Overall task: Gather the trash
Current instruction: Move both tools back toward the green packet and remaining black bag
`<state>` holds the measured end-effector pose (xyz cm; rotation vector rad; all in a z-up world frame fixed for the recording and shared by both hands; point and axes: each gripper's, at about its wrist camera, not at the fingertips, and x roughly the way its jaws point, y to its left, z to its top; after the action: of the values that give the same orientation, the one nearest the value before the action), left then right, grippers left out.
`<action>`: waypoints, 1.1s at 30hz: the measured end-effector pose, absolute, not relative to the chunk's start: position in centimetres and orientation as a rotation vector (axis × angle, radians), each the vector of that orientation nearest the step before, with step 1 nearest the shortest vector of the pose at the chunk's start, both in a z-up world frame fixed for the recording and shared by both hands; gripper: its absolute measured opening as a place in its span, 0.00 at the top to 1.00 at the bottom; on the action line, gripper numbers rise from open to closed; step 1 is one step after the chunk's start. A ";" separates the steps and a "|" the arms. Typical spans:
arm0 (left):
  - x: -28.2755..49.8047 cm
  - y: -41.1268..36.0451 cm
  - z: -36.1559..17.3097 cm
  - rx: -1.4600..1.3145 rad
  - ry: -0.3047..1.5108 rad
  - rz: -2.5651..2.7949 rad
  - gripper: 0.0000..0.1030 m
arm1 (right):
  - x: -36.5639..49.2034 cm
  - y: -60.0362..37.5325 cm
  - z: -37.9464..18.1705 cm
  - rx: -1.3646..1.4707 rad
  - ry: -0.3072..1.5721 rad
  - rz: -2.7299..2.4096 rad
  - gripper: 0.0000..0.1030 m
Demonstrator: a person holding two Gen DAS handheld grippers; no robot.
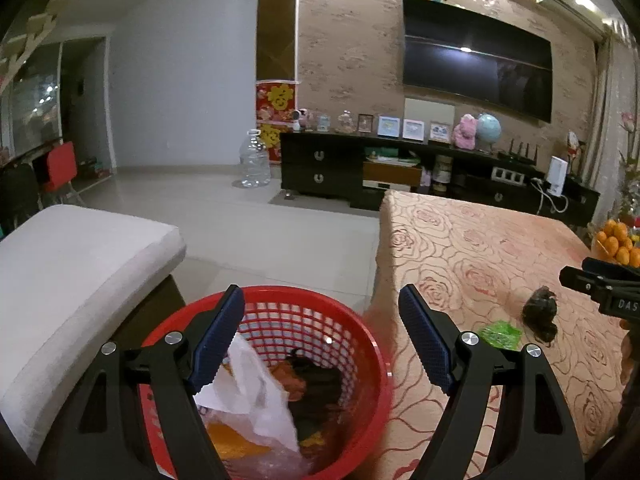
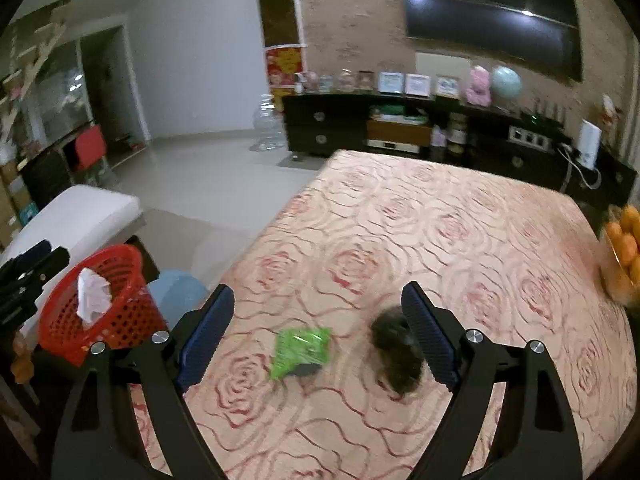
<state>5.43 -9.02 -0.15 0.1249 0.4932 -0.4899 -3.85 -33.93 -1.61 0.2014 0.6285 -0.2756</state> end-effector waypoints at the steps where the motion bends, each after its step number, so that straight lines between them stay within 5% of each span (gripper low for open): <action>1: 5.3 -9.3 -0.2 0.128 0.494 -0.497 0.26 | -4.2 -34.4 -1.7 0.212 0.628 -0.287 0.19; 33: 3.0 -29.8 -9.2 0.521 0.716 -1.040 0.24 | -8.3 -42.9 -4.8 0.424 0.653 -0.458 0.19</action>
<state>2.96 -29.82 -9.20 0.5207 0.7161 -1.0403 -8.27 -42.87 -4.77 0.4240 0.6535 -0.4579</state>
